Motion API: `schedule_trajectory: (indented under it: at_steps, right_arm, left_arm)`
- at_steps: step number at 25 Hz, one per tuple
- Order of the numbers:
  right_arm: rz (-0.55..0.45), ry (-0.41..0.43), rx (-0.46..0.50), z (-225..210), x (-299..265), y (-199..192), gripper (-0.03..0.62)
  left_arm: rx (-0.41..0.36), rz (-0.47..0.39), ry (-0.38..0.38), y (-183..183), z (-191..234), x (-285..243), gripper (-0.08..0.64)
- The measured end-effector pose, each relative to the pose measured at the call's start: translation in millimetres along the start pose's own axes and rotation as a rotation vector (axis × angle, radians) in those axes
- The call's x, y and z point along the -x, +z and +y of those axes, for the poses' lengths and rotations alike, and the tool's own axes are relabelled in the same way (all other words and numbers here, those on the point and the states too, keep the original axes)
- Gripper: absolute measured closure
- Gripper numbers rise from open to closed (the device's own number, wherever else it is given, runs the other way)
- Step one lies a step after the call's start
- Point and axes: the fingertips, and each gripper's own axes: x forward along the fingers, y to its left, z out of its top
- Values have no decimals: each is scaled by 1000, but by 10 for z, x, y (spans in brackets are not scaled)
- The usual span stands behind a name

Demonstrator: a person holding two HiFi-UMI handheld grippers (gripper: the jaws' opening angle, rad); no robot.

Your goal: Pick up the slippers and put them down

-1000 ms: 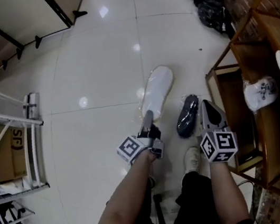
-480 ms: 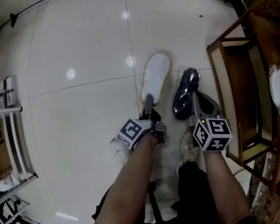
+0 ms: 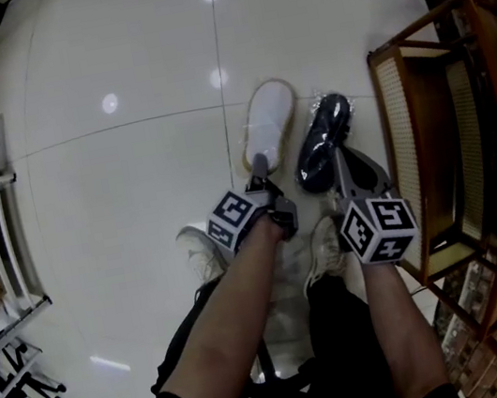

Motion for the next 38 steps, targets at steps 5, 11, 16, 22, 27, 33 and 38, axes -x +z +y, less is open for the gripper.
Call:
schedule_trajectory:
  at_steps: [5,11,16,22,27,33,38]
  right_arm:
    - [34,21,8,13,-23,-147,583]
    - [58,72,3,104,-53,-226,584]
    - [62,67,13,102,-53,-236,584]
    - [73,86,53,165,-83,-256,584]
    - [104,27,81,52,-60,-305,584]
    - [76,-45,84,-78,153,-50,583]
    - [-24,-38,75,69,470,515,584]
  left_arm:
    - [-13,51,183,-130,355,45,406]
    - [-124,151,437,-212,741,143,193]
    - [-340,264,579,-300,850,218,112]
    - [-732,363,545,-385,656,226,112]
    - [-930,381,440,-367,272,78,115]
    - [-1217,363,225,-357,-571,64,146]
    - [-1345,284,85,-259,-1564,344,147]
